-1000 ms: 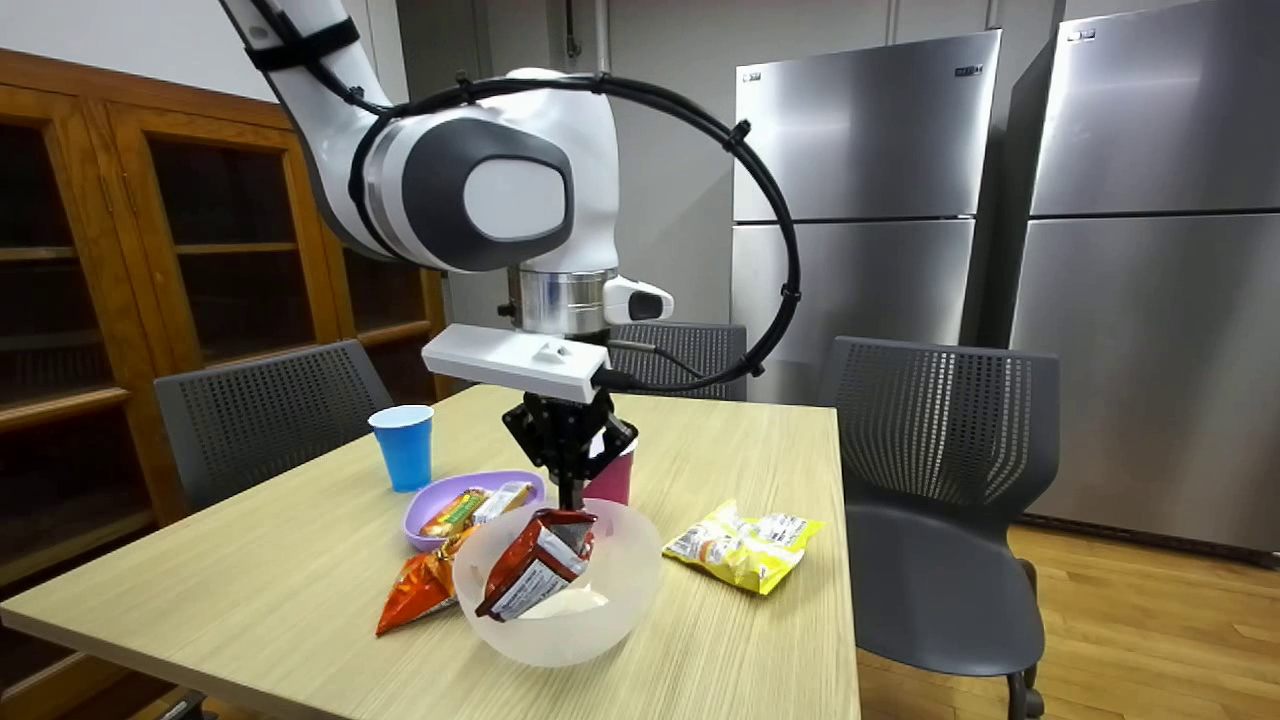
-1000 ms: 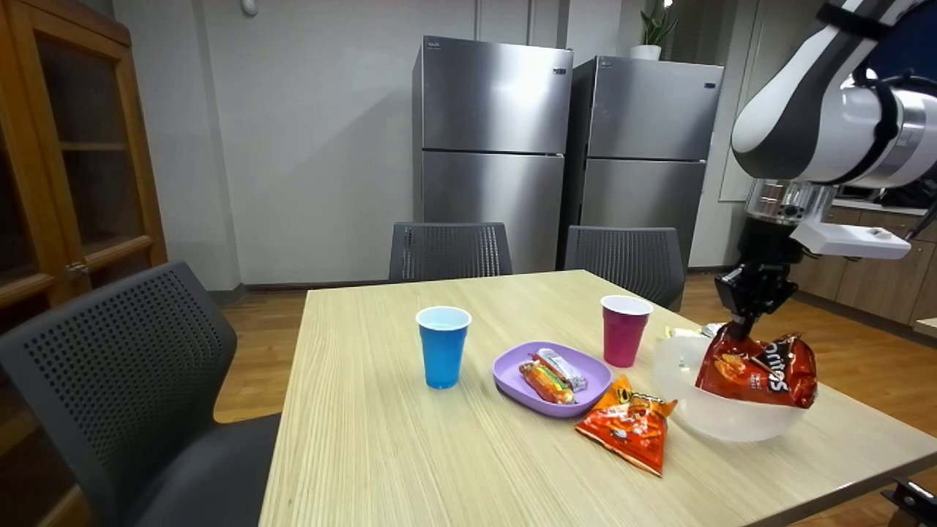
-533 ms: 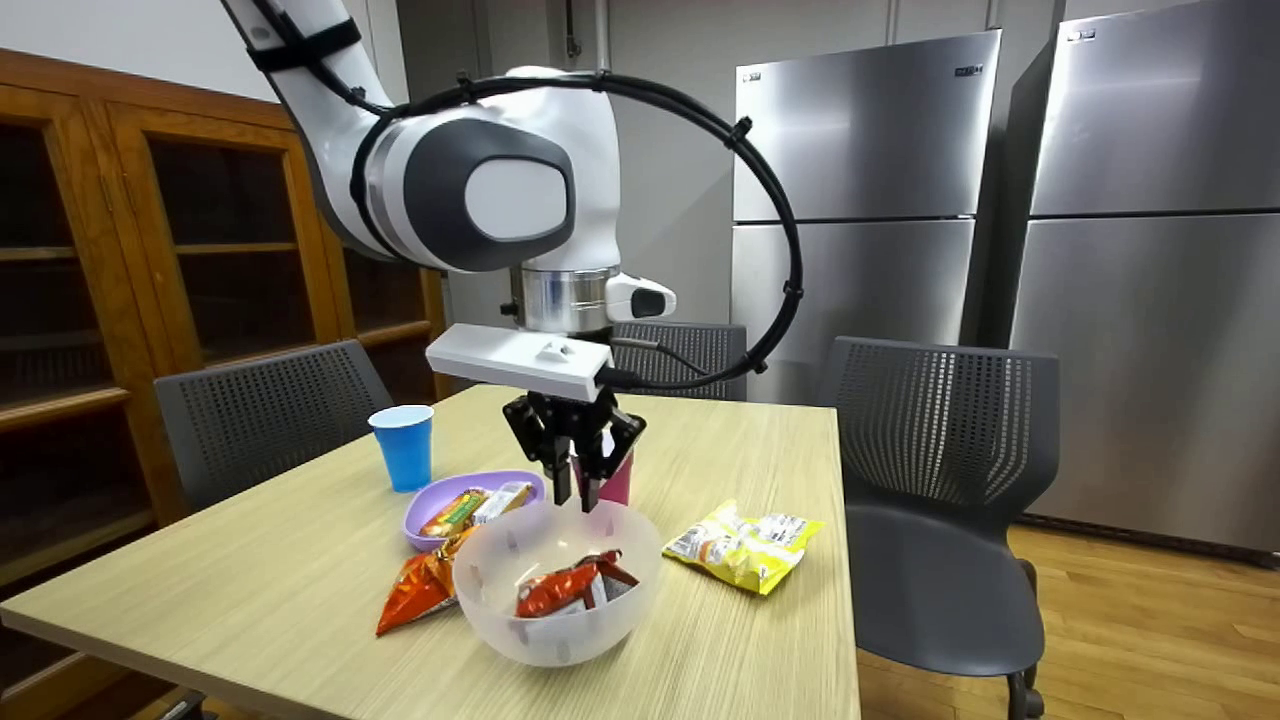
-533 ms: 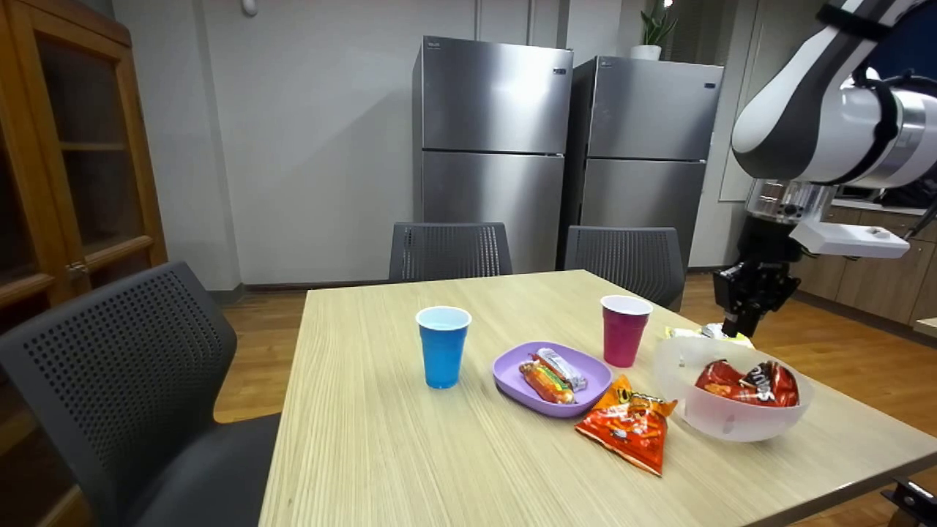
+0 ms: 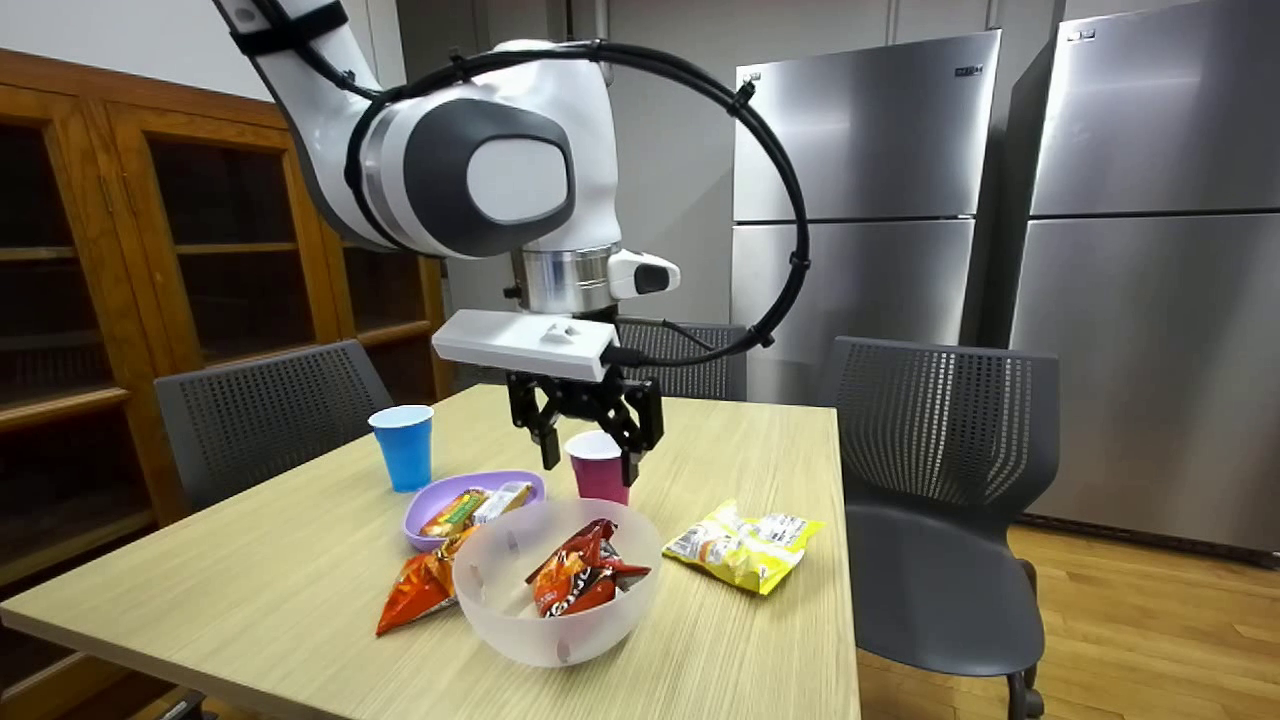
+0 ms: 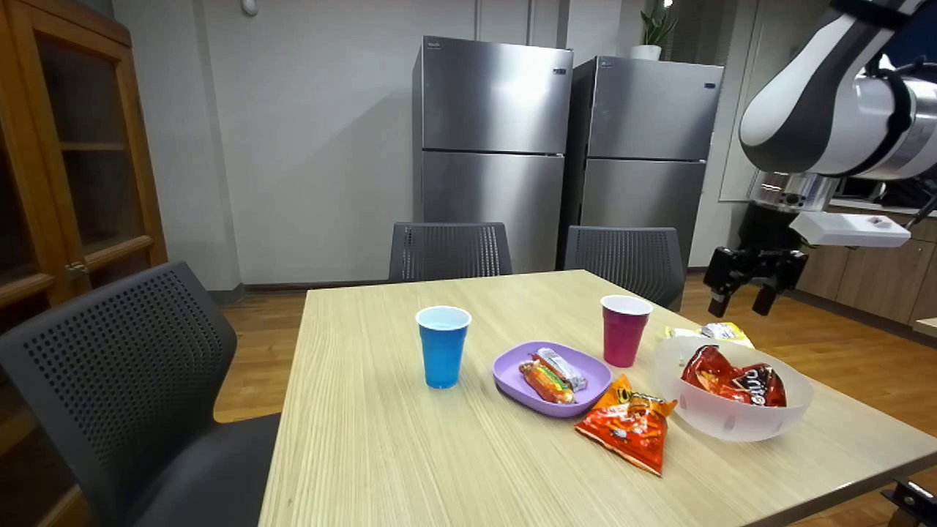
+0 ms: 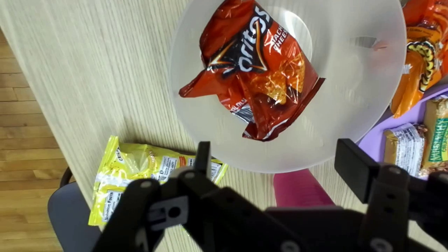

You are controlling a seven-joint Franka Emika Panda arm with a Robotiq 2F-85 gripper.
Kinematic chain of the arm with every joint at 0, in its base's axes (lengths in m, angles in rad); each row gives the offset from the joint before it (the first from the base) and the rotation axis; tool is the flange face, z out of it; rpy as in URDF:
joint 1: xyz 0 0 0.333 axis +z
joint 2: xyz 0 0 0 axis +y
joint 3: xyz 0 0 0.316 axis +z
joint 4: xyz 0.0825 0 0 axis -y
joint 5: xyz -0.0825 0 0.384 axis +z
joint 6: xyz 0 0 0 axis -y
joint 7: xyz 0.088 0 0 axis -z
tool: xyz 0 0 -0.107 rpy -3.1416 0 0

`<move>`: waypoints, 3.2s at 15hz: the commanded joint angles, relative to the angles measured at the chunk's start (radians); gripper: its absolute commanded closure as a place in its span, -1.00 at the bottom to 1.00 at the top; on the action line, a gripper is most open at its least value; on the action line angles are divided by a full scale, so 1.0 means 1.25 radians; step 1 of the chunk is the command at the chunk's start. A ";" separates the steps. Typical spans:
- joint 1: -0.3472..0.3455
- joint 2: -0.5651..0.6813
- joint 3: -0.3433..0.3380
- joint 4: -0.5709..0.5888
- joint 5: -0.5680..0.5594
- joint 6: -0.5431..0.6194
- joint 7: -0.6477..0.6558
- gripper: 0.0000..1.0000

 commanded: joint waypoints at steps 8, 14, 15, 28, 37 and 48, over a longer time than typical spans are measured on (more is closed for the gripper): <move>-0.016 0.004 0.016 0.000 -0.002 -0.002 0.003 -1.00; -0.041 0.071 -0.022 0.086 0.090 0.002 -0.169 -1.00; -0.050 0.087 -0.024 0.110 0.129 -0.016 -0.221 -1.00; -0.213 0.402 0.047 0.461 0.242 -0.096 -0.370 -1.00; -0.264 0.508 0.120 0.580 0.146 -0.135 -0.295 -1.00; -0.247 0.521 0.108 0.575 0.057 -0.135 -0.152 -1.00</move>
